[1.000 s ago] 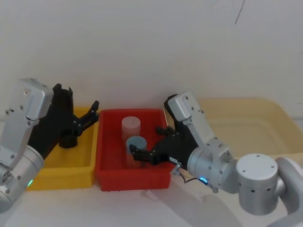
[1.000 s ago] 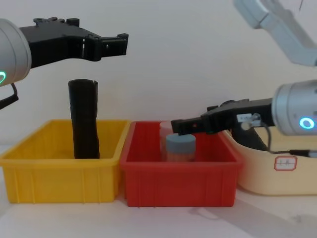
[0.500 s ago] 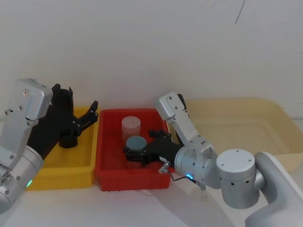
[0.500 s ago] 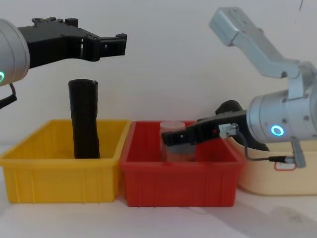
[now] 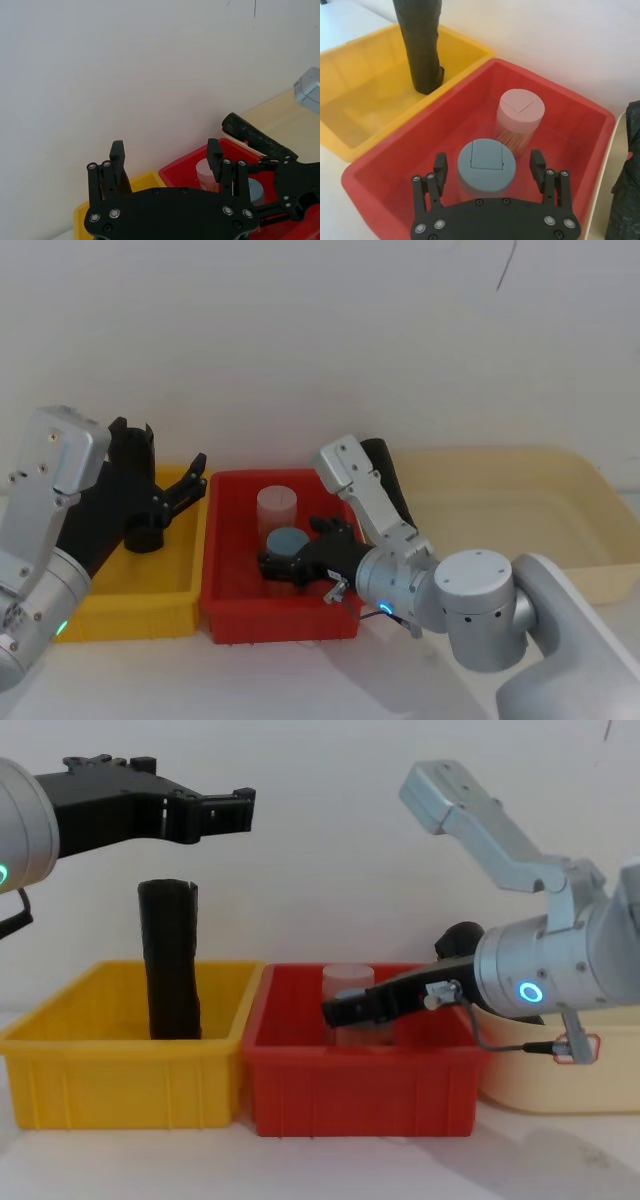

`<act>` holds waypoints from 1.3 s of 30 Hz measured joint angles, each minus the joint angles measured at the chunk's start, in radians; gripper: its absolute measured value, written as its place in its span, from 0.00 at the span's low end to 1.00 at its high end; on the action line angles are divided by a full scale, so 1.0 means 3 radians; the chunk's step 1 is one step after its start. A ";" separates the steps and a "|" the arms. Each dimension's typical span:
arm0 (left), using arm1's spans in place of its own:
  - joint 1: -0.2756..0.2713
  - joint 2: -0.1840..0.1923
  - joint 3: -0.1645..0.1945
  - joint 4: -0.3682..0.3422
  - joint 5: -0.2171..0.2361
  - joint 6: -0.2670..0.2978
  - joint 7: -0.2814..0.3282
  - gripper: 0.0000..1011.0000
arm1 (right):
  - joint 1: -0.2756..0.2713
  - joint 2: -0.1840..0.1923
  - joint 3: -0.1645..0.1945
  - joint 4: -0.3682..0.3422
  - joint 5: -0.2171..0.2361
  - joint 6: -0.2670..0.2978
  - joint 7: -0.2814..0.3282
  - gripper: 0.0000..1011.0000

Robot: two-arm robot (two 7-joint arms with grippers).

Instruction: Pick up the garbage bag with the one hand and transfer it to the other hand.

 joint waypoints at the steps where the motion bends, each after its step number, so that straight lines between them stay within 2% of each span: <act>1: 0.0001 0.0000 0.0000 -0.0001 0.0000 0.0000 0.0000 0.99 | 0.0006 -0.0002 -0.0002 0.0011 -0.0001 0.0000 -0.0005 0.99; 10: 0.0001 0.0000 0.0000 -0.0002 0.0000 0.0000 0.0000 0.99 | 0.0061 -0.0029 -0.0031 0.0114 -0.0002 0.0004 -0.0042 0.99; 13: 0.0001 0.0000 0.0000 -0.0002 0.0000 0.0000 0.0000 0.99 | 0.0076 -0.0033 -0.0044 0.0143 -0.0002 0.0004 -0.0054 0.96; 19: 0.0001 0.0000 0.0000 -0.0002 0.0000 0.0000 0.0000 0.99 | 0.0088 -0.0029 -0.0059 0.0164 0.0004 -0.0006 -0.0056 0.83; 20: 0.0001 0.0000 0.0000 -0.0002 0.0000 0.0000 0.0000 0.99 | 0.0089 -0.0028 -0.0061 0.0165 0.0009 -0.0007 -0.0057 0.78; 21: 0.0001 0.0000 0.0000 -0.0002 0.0000 0.0000 0.0000 0.99 | 0.0090 -0.0026 -0.0061 0.0165 0.0011 -0.0007 -0.0057 0.78; 23: 0.0001 0.0000 0.0000 -0.0002 0.0000 0.0000 0.0000 0.99 | 0.0091 -0.0022 -0.0061 0.0165 0.0024 -0.0007 -0.0057 0.69; 25: 0.0001 0.0000 0.0000 -0.0002 0.0000 0.0000 0.0000 0.99 | 0.0091 -0.0017 -0.0055 0.0155 0.0039 -0.0006 -0.0056 0.67; 33: 0.0001 0.0000 0.0000 -0.0001 0.0000 0.0000 0.0000 0.99 | 0.0085 0.0003 0.0001 0.0042 0.0114 0.0013 -0.0047 0.67; 37: 0.0001 0.0000 0.0000 -0.0001 0.0000 0.0000 0.0000 0.99 | 0.0076 0.0010 0.0058 -0.0054 0.0172 0.0028 -0.0038 0.67; 39: 0.0001 0.0000 0.0000 -0.0001 0.0000 0.0000 0.0000 0.99 | 0.0073 0.0011 0.0124 -0.0140 0.0230 0.0038 -0.0038 0.67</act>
